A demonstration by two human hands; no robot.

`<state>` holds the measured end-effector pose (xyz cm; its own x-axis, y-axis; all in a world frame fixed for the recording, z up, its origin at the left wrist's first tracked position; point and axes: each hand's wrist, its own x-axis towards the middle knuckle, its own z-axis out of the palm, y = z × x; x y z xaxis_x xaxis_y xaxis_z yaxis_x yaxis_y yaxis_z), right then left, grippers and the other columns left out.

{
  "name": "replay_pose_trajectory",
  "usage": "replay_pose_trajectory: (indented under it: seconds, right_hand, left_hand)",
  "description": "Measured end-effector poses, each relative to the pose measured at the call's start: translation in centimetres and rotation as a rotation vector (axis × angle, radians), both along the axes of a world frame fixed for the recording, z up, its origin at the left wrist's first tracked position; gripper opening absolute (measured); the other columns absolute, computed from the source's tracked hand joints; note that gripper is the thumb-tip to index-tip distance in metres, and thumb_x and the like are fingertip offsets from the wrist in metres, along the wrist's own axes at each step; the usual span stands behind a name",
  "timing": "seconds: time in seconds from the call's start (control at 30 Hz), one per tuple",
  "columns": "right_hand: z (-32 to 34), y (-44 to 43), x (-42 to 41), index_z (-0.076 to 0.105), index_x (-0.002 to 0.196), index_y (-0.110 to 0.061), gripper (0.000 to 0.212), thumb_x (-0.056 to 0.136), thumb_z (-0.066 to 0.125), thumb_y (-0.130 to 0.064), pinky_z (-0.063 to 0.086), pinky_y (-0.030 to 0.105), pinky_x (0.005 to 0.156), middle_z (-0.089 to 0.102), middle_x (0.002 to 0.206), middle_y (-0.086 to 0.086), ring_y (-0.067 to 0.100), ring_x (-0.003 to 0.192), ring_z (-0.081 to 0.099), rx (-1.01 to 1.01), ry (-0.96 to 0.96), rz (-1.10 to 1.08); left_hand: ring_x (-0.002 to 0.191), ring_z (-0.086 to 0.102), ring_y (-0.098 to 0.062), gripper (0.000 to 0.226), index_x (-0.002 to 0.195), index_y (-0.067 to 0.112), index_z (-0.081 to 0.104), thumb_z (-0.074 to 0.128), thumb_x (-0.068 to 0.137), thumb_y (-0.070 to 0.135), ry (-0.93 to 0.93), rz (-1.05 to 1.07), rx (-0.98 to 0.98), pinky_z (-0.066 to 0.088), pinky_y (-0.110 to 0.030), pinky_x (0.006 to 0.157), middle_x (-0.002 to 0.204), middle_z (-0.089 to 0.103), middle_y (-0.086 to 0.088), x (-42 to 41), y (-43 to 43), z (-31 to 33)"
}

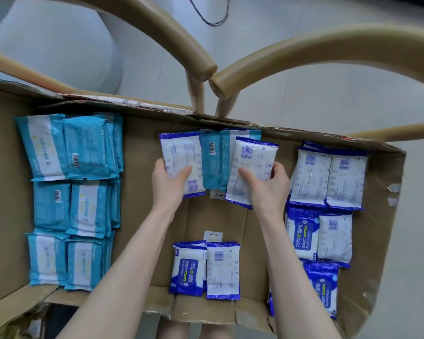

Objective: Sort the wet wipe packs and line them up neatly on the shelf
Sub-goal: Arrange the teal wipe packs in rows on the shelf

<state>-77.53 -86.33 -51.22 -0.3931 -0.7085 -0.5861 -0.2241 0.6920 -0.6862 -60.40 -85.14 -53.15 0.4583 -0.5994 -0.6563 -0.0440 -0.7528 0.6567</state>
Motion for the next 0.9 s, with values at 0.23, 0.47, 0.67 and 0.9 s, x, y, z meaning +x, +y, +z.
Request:
replay_pose_trajectory:
  seconds: [0.23, 0.47, 0.67, 0.9]
  right_hand:
    - [-0.3, -1.3, 0.3, 0.048, 0.112, -0.015, 0.042, 0.081, 0.074, -0.028, 0.046, 0.012, 0.07, 0.042, 0.11, -0.003, 0.008, 0.096, 0.052, -0.033, 0.127, 0.199]
    - [-0.3, -0.9, 0.9, 0.038, 0.109, -0.021, 0.046, 0.081, 0.075, -0.021, 0.046, 0.006, 0.055, 0.054, 0.104, -0.007, 0.004, 0.089, 0.058, 0.014, 0.009, 0.107]
    - [-1.1, 1.8, 0.4, 0.053, 0.109, -0.016, 0.04, 0.078, 0.076, -0.025, 0.051, 0.028, 0.083, 0.05, 0.113, -0.001, 0.016, 0.108, 0.055, 0.018, 0.052, 0.077]
    - [-1.4, 1.3, 0.3, 0.05, 0.105, -0.018, 0.037, 0.079, 0.076, -0.022, 0.048, 0.016, 0.073, 0.05, 0.112, 0.001, 0.014, 0.103, 0.056, -0.004, 0.037, 0.085]
  left_hand:
    - [0.1, 0.06, -0.01, 0.027, 0.116, 0.018, 0.044, 0.058, 0.093, 0.021, 0.132, -0.136, -0.014, 0.053, -0.013, 0.058, 0.124, 0.048, 0.001, -0.7, -1.4, -0.2]
    - [0.104, 0.055, -0.012, 0.03, 0.116, 0.015, 0.045, 0.06, 0.092, 0.023, 0.053, -0.152, 0.005, 0.052, -0.015, 0.059, 0.122, 0.038, 0.003, -1.6, -1.4, -0.5]
    - [0.099, 0.053, -0.009, 0.029, 0.113, 0.013, 0.047, 0.061, 0.091, 0.024, -0.049, -0.134, 0.01, 0.048, -0.014, 0.059, 0.114, 0.039, 0.004, -2.3, -0.9, -0.5]
    - [0.106, 0.059, -0.016, 0.031, 0.111, 0.021, 0.045, 0.065, 0.088, 0.028, -0.026, -0.194, 0.001, 0.056, -0.026, 0.071, 0.122, 0.052, -0.003, -1.6, -0.5, -1.3]
